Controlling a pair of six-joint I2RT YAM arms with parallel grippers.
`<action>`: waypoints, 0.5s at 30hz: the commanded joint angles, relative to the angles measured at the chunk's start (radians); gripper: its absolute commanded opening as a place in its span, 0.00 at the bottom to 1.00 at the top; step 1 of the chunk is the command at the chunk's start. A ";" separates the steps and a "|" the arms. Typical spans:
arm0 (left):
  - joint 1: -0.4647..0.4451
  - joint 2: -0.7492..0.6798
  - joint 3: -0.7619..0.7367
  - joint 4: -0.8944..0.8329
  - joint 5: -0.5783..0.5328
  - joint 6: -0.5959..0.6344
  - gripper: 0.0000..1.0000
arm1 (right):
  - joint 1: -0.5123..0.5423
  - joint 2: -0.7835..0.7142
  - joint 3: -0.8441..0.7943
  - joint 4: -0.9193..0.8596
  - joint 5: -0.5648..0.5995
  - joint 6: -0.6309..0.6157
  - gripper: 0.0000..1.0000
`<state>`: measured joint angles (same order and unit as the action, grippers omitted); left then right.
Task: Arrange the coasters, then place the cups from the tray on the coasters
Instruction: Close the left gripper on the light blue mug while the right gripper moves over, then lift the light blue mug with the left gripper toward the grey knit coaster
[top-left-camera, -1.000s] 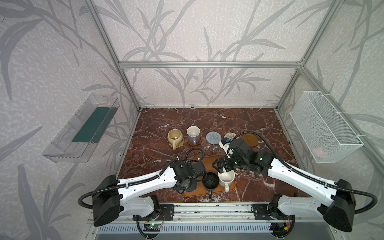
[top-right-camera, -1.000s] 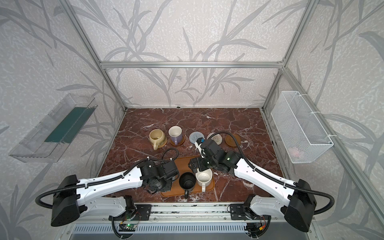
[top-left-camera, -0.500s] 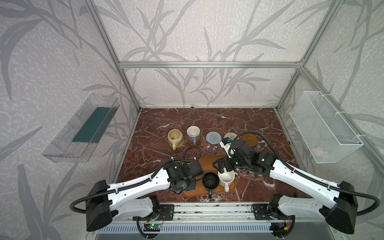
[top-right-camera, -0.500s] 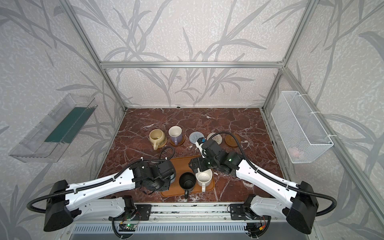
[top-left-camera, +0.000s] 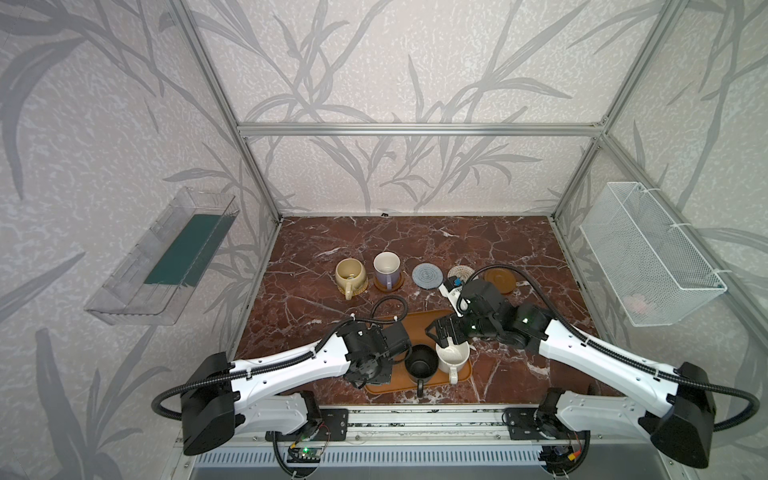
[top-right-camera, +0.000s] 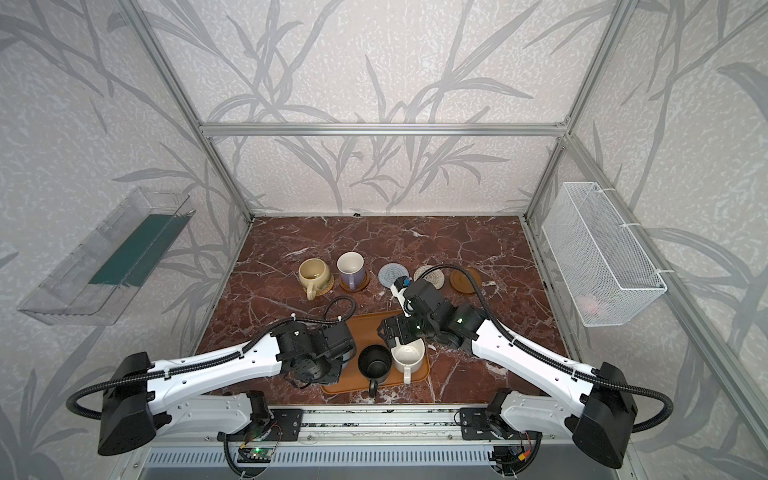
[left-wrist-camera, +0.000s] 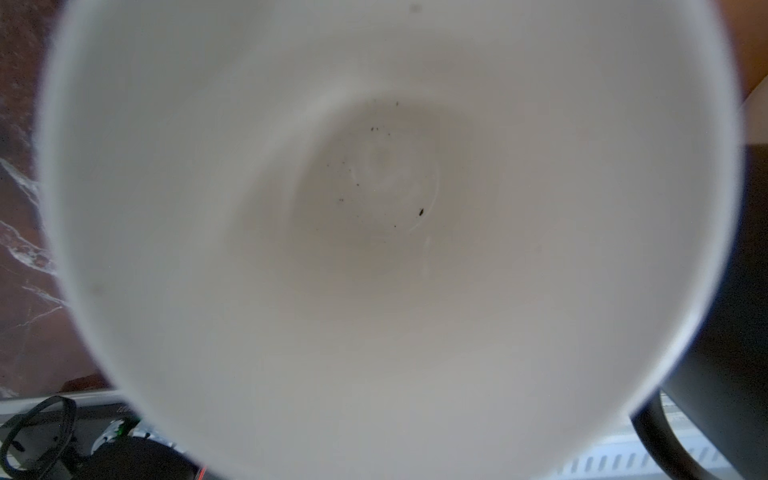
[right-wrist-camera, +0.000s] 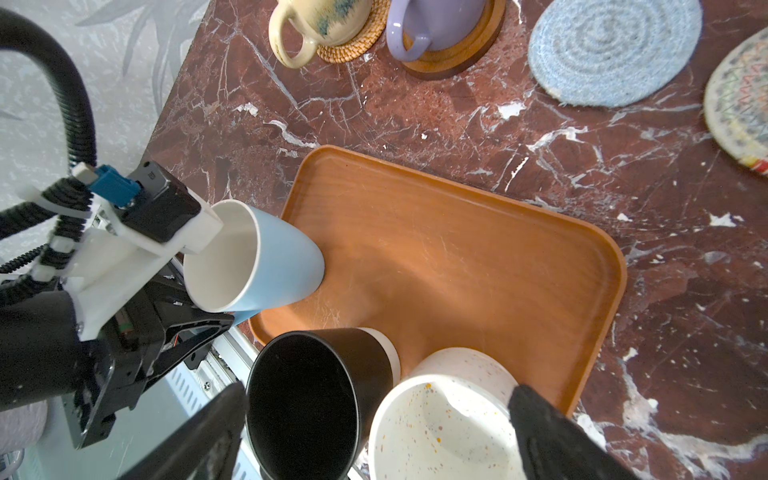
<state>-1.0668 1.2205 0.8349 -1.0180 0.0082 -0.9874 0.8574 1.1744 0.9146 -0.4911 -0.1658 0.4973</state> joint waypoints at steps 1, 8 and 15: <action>0.000 0.002 -0.011 -0.012 -0.028 -0.009 0.33 | -0.003 -0.005 -0.006 0.009 0.000 0.002 0.97; 0.008 0.012 -0.040 0.023 -0.028 -0.010 0.32 | -0.003 0.000 -0.015 0.021 -0.005 0.014 0.97; 0.040 0.026 -0.058 0.044 0.012 0.018 0.17 | -0.003 -0.017 -0.034 0.022 0.004 0.034 0.97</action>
<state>-1.0340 1.2385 0.7856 -0.9710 0.0277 -0.9806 0.8574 1.1744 0.8936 -0.4755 -0.1658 0.5140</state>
